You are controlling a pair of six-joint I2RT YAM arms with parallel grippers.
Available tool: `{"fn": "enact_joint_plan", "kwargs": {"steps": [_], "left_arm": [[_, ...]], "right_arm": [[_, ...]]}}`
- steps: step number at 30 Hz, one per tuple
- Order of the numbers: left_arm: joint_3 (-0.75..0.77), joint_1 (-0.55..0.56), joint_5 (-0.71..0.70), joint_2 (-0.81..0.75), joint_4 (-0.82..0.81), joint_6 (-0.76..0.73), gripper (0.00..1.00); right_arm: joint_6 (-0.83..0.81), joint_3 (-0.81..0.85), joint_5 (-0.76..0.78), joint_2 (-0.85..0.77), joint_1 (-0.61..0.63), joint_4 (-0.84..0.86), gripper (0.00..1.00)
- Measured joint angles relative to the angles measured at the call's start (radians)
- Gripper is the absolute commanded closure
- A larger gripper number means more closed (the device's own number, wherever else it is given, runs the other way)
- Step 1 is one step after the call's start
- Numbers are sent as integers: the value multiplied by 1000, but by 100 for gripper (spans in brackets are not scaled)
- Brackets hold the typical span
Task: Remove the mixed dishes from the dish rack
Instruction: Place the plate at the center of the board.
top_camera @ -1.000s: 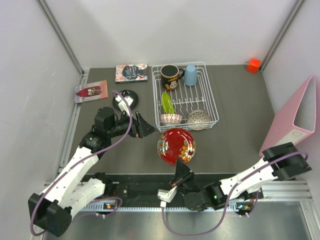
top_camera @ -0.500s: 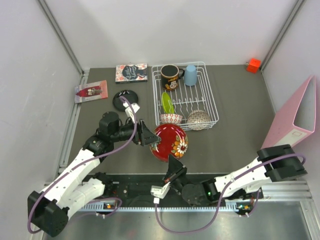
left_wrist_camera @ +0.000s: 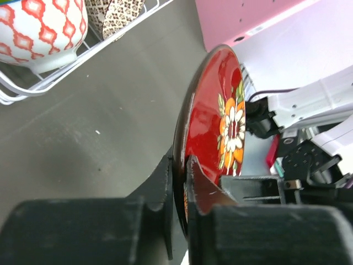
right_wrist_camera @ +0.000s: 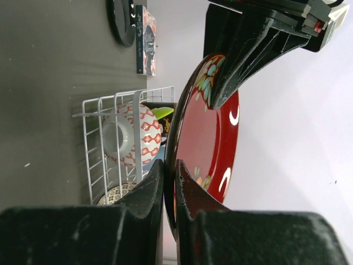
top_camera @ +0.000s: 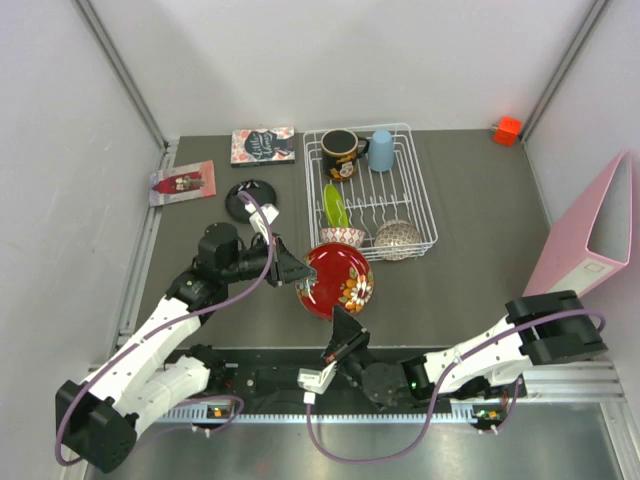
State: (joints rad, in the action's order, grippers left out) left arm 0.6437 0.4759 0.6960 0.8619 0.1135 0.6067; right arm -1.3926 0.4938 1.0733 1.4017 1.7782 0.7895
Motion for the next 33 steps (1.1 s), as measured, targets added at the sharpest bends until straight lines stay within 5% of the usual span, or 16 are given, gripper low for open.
{"fn": "enact_joint_plan", "kwargs": {"steps": [6, 8, 9, 16, 26, 33], "left_arm": [[0, 0, -6, 0, -7, 46, 100], [0, 0, -15, -7, -5, 47, 100], [0, 2, -21, -13, -2, 48, 100], [-1, 10, -80, -64, 10, 22, 100], [157, -8, -357, 4, 161, 33, 100], [320, -259, -476, 212, 197, 123, 100]], "right_arm": [[-13, 0, -3, 0, 0, -5, 94], [-14, 0, -2, 0, 0, -3, 74], [-11, 0, -3, 0, 0, 0, 55], [1, 26, 27, 0, -7, 64, 0], [101, 60, 141, -106, -5, 24, 0], [505, 277, 248, -369, -2, -235, 0]]}}
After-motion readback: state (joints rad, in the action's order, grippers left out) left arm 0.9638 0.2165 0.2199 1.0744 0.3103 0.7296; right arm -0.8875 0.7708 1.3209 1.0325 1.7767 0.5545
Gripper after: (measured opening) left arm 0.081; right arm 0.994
